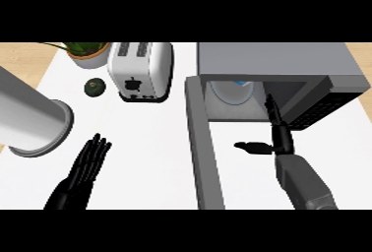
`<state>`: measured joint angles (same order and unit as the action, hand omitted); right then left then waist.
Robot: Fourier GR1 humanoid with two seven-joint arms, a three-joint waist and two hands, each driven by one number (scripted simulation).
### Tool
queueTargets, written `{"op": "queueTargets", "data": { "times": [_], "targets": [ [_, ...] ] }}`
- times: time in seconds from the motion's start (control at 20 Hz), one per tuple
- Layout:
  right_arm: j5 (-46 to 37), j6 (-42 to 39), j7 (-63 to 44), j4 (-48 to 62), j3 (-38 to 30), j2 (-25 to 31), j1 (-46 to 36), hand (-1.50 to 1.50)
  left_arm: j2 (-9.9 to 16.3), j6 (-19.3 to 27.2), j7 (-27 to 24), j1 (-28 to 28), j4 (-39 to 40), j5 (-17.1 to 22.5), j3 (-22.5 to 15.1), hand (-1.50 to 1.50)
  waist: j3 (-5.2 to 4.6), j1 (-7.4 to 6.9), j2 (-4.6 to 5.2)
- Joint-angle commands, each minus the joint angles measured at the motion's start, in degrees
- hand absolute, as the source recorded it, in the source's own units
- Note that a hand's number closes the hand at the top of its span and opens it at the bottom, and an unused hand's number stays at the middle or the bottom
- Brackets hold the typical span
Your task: Pick up the milk, place it into the microwave and close the microwave
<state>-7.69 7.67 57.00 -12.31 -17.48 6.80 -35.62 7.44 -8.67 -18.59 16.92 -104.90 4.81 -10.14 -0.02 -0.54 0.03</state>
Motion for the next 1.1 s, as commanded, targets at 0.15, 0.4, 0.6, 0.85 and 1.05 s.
{"op": "queueTargets", "data": {
  "times": [0.15,0.4,0.6,0.85,1.05],
  "targets": [
    [3.92,-15.81,5.79,-4.86,-0.58,0.59,9.04,-1.5,1.04,-4.23,4.5,-2.95,0.63,4.43,-0.11,-1.5,-0.03,1.69,-0.37],
    [6.07,-18.95,3.43,-13.49,0.65,-0.91,14.46,-1.5,2.29,-3.94,4.33,0.99,-0.67,-2.92,-5.23,1.5,-0.08,1.67,-0.6],
    [7.56,-22.27,0.2,-23.57,2.66,-0.08,20.98,-1.5,3.01,-3.85,3.62,-1.06,2.0,-6.42,-5.84,1.5,-0.12,2.03,-0.62],
    [10.25,-24.16,-5.46,-35.46,3.81,1.67,26.78,-1.5,4.33,-4.3,4.62,-5.28,5.57,-14.33,-10.58,1.5,-0.17,2.85,-0.71],
    [12.0,-25.48,-8.8,-47.19,5.98,1.47,35.61,-1.5,3.06,-4.96,5.23,-7.86,8.15,-18.29,-14.8,1.5,-0.1,2.03,-0.41]
  ]
}}
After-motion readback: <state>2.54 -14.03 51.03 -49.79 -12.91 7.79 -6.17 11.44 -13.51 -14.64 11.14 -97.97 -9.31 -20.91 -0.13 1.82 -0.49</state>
